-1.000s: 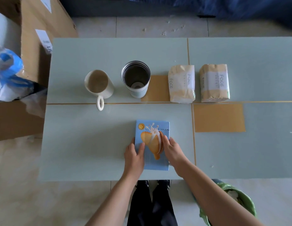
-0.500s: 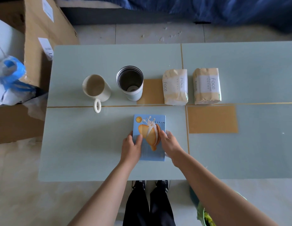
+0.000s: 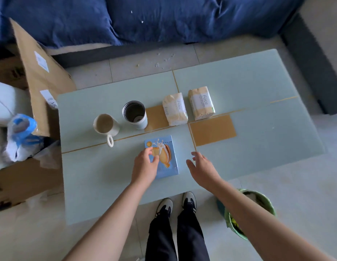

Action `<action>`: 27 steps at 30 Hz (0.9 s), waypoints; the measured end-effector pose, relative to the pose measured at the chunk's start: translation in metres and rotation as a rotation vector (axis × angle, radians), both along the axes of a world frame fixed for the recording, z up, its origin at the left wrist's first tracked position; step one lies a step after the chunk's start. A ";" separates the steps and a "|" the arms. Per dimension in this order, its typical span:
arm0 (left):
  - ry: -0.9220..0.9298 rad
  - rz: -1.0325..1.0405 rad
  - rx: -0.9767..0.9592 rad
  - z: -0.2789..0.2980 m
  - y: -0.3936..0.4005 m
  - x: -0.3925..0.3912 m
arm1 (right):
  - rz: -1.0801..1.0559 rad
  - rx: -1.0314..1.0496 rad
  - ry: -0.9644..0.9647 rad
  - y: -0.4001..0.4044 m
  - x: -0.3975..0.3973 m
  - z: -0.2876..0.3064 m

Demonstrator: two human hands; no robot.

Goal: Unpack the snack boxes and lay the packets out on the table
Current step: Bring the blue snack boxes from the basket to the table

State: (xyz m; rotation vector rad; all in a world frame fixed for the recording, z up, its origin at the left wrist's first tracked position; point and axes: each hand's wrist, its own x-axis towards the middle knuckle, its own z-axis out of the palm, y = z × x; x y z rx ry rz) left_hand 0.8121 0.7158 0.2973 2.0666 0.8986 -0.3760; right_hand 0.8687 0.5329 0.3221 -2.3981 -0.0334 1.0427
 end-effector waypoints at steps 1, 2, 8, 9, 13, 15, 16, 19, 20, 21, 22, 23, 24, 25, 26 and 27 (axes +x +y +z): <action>-0.017 -0.062 0.015 0.012 -0.003 0.002 | -0.003 -0.012 -0.020 -0.007 -0.005 0.010; -0.025 -0.115 0.024 0.025 -0.006 0.005 | -0.005 -0.029 -0.037 -0.014 -0.011 0.021; -0.076 -0.487 0.081 0.091 -0.050 0.010 | -0.054 -0.120 -0.106 -0.060 -0.065 0.084; -0.097 -0.560 0.097 0.101 -0.062 0.009 | -0.086 -0.139 -0.118 -0.069 -0.077 0.093; -0.196 -0.860 0.164 0.144 -0.116 -0.008 | -0.227 -0.220 -0.157 -0.102 -0.132 0.126; -0.235 -0.999 0.184 0.158 -0.145 -0.020 | -0.312 -0.253 -0.172 -0.118 -0.160 0.139; -0.249 -1.058 0.191 0.163 -0.160 -0.027 | -0.355 -0.271 -0.179 -0.127 -0.173 0.144; -0.279 -1.198 0.195 0.177 -0.205 -0.049 | -0.492 -0.298 -0.182 -0.155 -0.212 0.155; -0.295 -1.248 0.196 0.181 -0.220 -0.058 | -0.543 -0.300 -0.184 -0.165 -0.225 0.159; -0.316 -1.303 0.198 0.184 -0.235 -0.067 | -0.593 -0.305 -0.190 -0.175 -0.238 0.162; -0.340 -1.364 0.199 0.187 -0.249 -0.077 | -0.645 -0.311 -0.198 -0.186 -0.251 0.166; -0.363 -1.423 0.201 0.189 -0.264 -0.086 | -0.695 -0.319 -0.203 -0.196 -0.265 0.169; -0.383 -1.476 0.207 0.191 -0.278 -0.095 | -0.739 -0.328 -0.203 -0.206 -0.279 0.172; -0.405 -1.527 0.215 0.192 -0.292 -0.104 | -0.780 -0.339 -0.204 -0.215 -0.292 0.174; -0.428 -1.573 0.219 0.193 -0.305 -0.113 | -0.818 -0.348 -0.199 -0.224 -0.306 0.175; -0.448 -1.614 0.213 0.194 -0.318 -0.122 | -0.857 -0.353 -0.196 -0.233 -0.320 0.176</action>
